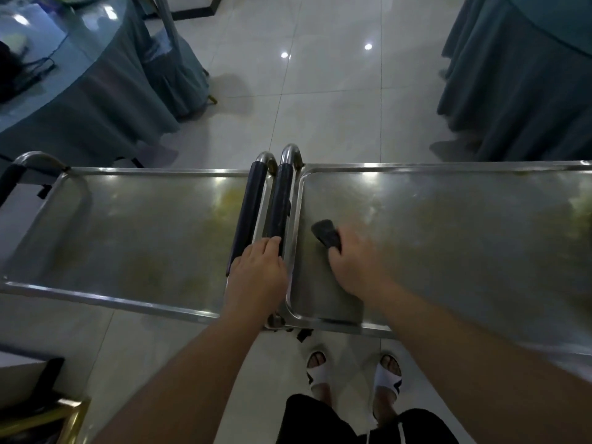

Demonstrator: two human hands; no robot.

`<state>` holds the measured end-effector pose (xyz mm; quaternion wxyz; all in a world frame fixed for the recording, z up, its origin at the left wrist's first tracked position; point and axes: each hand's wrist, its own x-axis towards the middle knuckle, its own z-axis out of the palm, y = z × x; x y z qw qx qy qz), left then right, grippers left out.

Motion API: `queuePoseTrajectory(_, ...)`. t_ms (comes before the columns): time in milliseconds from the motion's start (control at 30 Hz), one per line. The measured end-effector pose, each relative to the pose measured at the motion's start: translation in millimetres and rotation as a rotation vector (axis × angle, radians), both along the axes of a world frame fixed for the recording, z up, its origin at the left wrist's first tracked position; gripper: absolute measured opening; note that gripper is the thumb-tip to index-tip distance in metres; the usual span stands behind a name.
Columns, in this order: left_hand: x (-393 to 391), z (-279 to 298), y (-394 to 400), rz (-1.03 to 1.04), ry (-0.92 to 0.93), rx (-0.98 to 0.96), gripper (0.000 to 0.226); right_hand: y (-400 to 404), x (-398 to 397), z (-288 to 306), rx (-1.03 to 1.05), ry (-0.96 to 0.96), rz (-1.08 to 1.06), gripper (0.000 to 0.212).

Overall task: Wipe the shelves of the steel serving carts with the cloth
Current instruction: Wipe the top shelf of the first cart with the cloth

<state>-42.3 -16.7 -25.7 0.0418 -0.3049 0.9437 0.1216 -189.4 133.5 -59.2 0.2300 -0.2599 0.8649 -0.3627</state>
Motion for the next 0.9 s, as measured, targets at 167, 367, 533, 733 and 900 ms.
queuePoseTrajectory(167, -18, -24, -28, -0.069, 0.054, 0.000, 0.046, -21, 75, -75, 0.202, 0.065, 0.379, 0.050)
queuePoseTrajectory(367, -60, -42, -48, -0.149, 0.151, 0.014, 0.055, 3, 147, -122, 0.214, 0.031, 0.448, 0.066)
queuePoseTrajectory(533, -95, -59, -51, -0.209, 0.077, 0.027, 0.069, -25, 133, -135, 0.283, 0.110, 0.238, 0.059)
queuePoseTrajectory(733, -90, -69, -44, -0.219, 0.019, -0.024, 0.071, -58, 99, -154, 0.370, 0.251, 0.256, 0.070)
queuePoseTrajectory(900, -94, -71, -43, -0.214, -0.015, -0.095, 0.067, -110, 25, -151, 0.403, 0.336, 0.216, 0.080)
